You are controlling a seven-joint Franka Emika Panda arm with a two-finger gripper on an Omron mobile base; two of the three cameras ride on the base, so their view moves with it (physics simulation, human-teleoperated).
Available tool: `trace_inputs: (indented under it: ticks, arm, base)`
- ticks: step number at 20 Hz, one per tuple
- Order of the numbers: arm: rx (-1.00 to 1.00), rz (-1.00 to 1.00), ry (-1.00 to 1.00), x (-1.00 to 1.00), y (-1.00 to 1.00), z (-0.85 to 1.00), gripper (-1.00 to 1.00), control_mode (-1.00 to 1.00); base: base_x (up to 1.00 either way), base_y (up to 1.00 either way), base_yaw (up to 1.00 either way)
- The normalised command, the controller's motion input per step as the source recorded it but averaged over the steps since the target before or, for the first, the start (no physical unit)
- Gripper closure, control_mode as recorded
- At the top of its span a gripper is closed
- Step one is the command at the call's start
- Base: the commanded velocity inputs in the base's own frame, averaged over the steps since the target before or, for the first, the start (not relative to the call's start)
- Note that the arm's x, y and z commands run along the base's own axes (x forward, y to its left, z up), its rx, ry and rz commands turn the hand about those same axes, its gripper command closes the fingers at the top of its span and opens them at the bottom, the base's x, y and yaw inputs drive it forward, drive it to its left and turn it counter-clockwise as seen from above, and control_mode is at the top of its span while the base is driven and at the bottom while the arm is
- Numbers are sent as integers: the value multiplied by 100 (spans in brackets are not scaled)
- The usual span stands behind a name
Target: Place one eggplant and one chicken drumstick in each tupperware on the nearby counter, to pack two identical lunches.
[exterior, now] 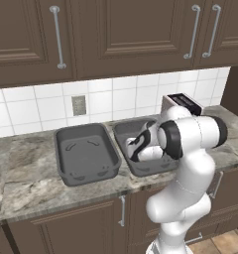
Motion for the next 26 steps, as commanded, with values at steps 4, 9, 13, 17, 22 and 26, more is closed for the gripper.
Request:
trace_inputs:
  ticks: [4,9,13,17,22,26]
  arm:
    - [0,-1,0,-50,-34,99,-100,-100]
    - [0,0,0,-57,-32,100,-100,-100]
    - [0,0,4,-83,-6,96,-100,-100]
    - [0,0,0,-100,0,87,-100,-100]
    - [0,0,-3,-100,1,65,-100,-100]
    - [0,0,-3,-98,0,59,-100,-100]
  base:
    - [0,0,0]
    - [0,0,0]
    - [0,0,0]
    - [0,0,0]
    - [0,0,0]
    - [0,0,0]
